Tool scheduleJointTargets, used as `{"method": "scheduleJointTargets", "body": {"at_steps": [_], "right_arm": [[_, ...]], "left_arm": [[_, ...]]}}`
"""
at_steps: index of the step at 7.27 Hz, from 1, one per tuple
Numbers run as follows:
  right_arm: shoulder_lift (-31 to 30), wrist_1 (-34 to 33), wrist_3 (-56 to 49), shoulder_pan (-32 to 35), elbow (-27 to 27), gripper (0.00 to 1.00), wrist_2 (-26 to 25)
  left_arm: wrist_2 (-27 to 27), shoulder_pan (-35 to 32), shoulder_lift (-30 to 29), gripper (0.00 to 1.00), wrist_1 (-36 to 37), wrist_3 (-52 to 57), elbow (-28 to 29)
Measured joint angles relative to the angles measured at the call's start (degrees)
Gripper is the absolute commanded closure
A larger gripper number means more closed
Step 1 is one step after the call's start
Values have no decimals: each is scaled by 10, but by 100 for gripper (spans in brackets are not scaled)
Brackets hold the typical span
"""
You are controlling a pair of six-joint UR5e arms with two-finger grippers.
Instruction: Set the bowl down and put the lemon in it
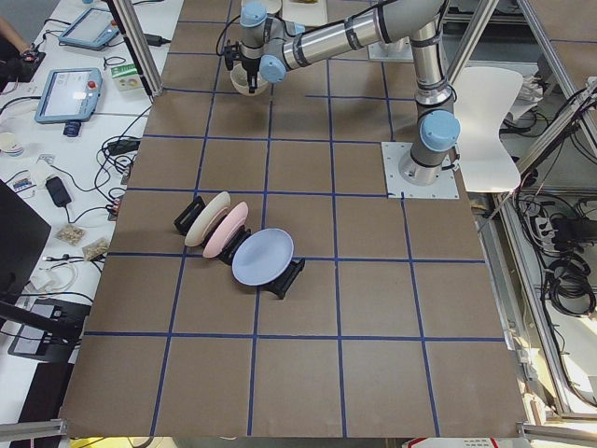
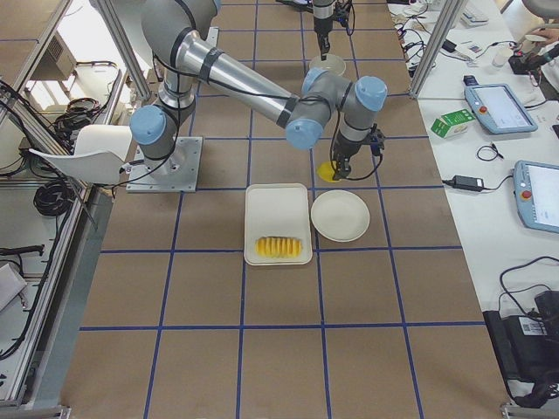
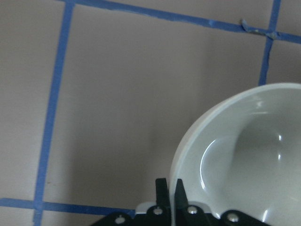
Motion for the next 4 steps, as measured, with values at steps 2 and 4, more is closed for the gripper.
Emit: {"method": "scheduleJointTargets", "body": {"at_steps": [2, 4], "right_arm": [[-15, 7, 56, 61, 0, 100, 14], [-18, 8, 156, 138, 0, 100, 19]], "left_arm": [[-6, -7, -9, 56, 17, 20, -24], [-20, -7, -14, 0, 14, 39, -33]]}}
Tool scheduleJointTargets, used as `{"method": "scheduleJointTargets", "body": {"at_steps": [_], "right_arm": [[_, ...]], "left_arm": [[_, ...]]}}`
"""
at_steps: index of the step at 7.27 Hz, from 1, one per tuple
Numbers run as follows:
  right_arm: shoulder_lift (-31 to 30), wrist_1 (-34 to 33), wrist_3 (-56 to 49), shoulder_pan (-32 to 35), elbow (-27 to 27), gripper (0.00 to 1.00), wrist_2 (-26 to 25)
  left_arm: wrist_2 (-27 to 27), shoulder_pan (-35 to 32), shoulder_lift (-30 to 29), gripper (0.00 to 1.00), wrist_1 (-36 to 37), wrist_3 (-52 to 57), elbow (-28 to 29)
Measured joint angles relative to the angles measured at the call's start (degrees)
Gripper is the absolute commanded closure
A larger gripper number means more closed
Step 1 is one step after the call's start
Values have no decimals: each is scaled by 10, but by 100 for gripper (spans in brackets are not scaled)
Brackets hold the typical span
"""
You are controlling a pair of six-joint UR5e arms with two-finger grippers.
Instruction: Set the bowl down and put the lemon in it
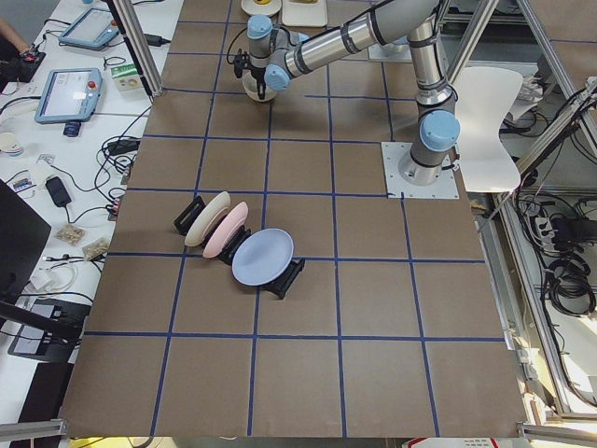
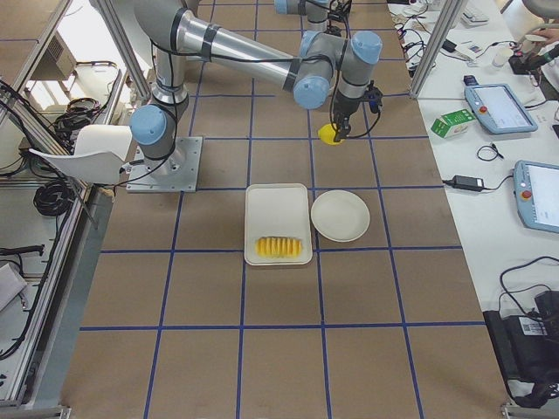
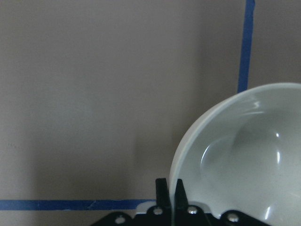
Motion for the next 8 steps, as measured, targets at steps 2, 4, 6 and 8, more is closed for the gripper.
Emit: {"method": "scheduleJointTargets", "body": {"at_steps": [2, 4, 6, 8], "right_arm": [[2, -6, 88, 67, 1, 100, 11], [6, -17, 141, 115, 1, 100, 27], [19, -53, 161, 161, 1, 100, 31], [44, -100, 213, 201, 1, 100, 31]], "left_arm": [[-2, 6, 11, 0, -16, 5, 8], [4, 33, 47, 0, -94, 42, 50], [29, 56, 111, 0, -232, 102, 95], [42, 63, 180, 0, -305, 135, 102]]}}
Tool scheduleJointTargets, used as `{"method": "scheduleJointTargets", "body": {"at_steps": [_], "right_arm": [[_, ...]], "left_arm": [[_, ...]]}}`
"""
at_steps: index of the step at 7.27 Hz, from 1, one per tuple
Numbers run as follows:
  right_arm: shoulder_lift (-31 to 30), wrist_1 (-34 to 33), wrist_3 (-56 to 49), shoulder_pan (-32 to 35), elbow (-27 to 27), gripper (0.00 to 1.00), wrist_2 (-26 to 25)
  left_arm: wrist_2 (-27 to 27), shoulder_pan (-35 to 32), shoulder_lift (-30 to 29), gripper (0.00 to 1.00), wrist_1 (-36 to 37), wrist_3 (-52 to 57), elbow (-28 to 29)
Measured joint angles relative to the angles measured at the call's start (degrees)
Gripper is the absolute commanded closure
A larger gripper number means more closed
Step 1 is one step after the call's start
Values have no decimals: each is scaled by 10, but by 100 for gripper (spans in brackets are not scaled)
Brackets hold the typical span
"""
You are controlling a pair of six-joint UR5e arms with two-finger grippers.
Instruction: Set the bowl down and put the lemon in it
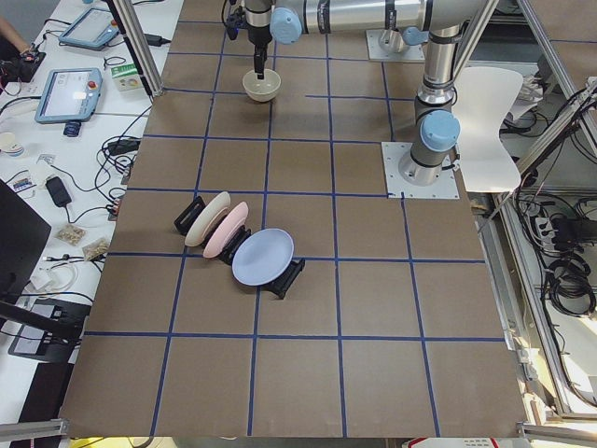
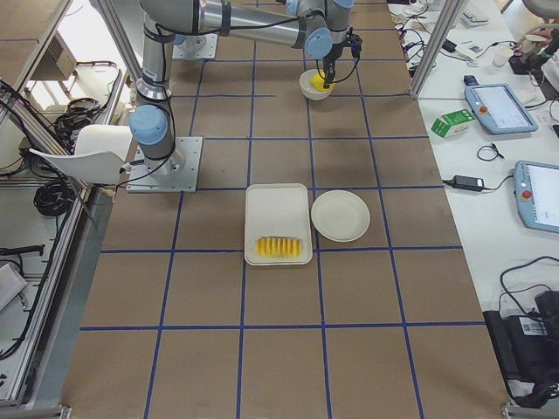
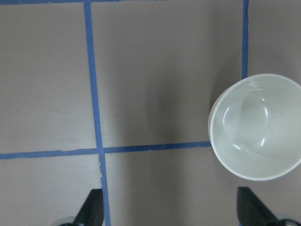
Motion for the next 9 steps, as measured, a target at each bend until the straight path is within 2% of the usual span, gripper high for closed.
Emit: {"method": "scheduleJointTargets", "body": {"at_steps": [4, 7, 9], "right_arm": [[52, -68, 92, 67, 0, 100, -1], [80, -88, 110, 77, 3, 100, 0], [95, -98, 110, 78, 3, 100, 3]], "left_arm": [[0, 12, 66, 0, -4, 10, -48], [2, 20, 80, 0, 53, 11, -71], [3, 21, 81, 0, 61, 12, -69]]}}
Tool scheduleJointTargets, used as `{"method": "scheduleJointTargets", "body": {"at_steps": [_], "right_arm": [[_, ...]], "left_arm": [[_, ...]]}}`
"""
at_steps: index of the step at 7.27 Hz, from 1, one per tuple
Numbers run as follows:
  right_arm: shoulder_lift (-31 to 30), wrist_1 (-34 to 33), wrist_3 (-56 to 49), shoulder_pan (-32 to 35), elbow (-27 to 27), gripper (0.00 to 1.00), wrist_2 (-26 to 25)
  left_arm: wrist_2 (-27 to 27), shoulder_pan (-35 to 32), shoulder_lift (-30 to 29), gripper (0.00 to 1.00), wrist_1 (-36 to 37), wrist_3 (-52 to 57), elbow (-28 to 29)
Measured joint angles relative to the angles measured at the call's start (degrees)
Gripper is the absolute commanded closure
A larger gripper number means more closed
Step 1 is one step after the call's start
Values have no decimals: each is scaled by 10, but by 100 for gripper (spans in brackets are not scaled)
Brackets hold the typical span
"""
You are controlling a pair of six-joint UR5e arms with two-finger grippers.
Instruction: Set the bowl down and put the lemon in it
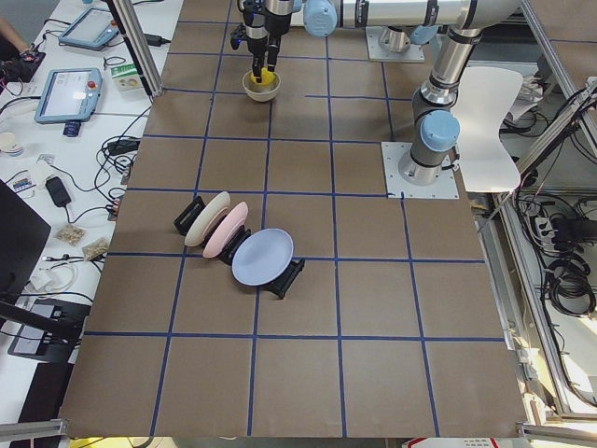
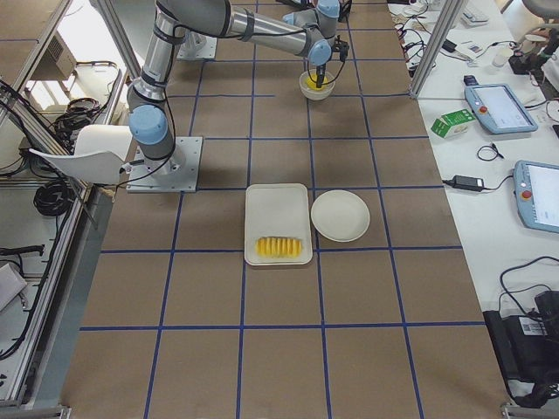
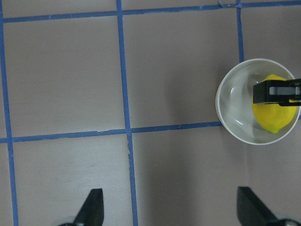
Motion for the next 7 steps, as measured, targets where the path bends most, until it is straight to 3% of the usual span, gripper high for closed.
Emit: {"method": "scheduleJointTargets", "body": {"at_steps": [2, 3, 4, 5, 7], "right_arm": [[9, -11, 0, 0, 2, 86, 12], [14, -13, -1, 0, 3, 57, 15], [19, -14, -1, 0, 3, 11, 15], [20, -14, -2, 0, 4, 0, 15], [17, -13, -3, 0, 2, 0, 14]], "left_arm": [[0, 1, 0, 0, -1, 0, 1], [0, 1, 1, 0, -2, 0, 1], [0, 1, 1, 0, -3, 0, 1], [0, 1, 1, 0, -3, 0, 1], [0, 1, 1, 0, -4, 0, 2]]}}
